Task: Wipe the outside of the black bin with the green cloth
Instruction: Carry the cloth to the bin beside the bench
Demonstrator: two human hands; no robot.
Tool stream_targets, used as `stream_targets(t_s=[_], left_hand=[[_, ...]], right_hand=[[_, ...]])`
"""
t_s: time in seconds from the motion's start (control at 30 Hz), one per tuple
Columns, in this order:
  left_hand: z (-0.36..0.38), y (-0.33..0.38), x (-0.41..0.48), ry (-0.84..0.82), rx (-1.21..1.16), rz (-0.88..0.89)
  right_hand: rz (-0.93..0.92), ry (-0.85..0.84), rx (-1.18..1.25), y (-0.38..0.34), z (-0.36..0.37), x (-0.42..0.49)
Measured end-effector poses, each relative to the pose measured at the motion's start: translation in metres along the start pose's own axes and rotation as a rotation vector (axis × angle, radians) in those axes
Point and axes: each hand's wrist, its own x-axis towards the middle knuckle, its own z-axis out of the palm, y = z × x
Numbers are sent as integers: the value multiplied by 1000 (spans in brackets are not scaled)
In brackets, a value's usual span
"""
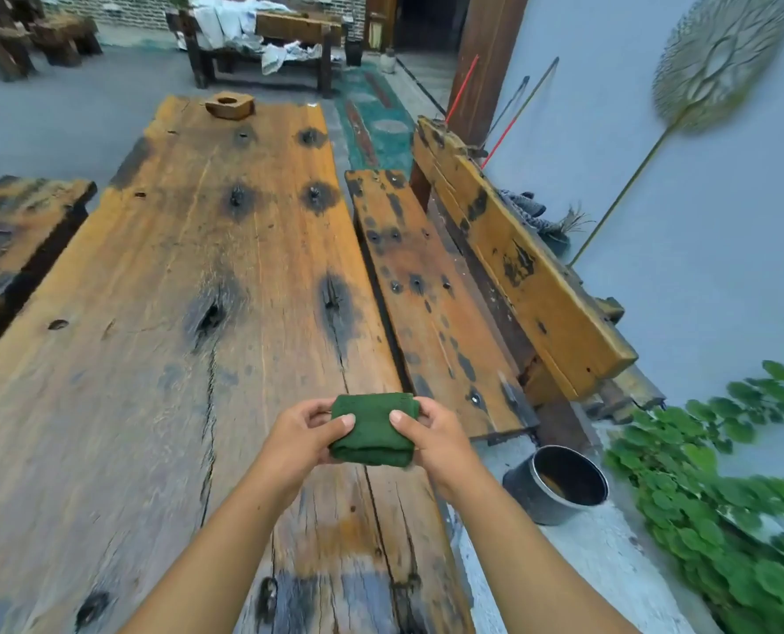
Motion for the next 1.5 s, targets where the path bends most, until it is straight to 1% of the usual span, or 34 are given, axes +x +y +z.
stream_targets(t_s=[0.2,0.43,0.63,0.73,0.8,0.93,1.03,1.17,1.23,1.33,1.43,1.5], left_hand=[[103,-19,14,-228,74,-60],[239,-50,18,-423,182,-87],[379,-86,17,-489,262,-127],[437,-106,15,-500,299,-157],[465,-113,14,-509,324,-182],[501,-118,25,-571,389,-216],[520,-119,38,-636,460,-196],[535,-126,67,-659,408,-221],[537,-134,87,-648,405,-249],[539,-149,125,-682,407,-304],[540,-172,171,-743,417,-340],[544,-190,196,-759,455,-324]], right_hand=[[75,230,104,22,-98,-43],[40,407,232,44,-228,-98],[60,463,268,67,-363,-129],[91,532,324,81,-416,-141],[111,565,366,91,-439,-147],[113,586,414,103,-470,-147],[125,599,427,111,-484,-139],[144,643,450,123,-493,-114],[171,653,449,128,-495,-99],[220,687,462,143,-501,-71],[217,701,456,168,-509,-32],[212,688,442,191,-515,-11]])
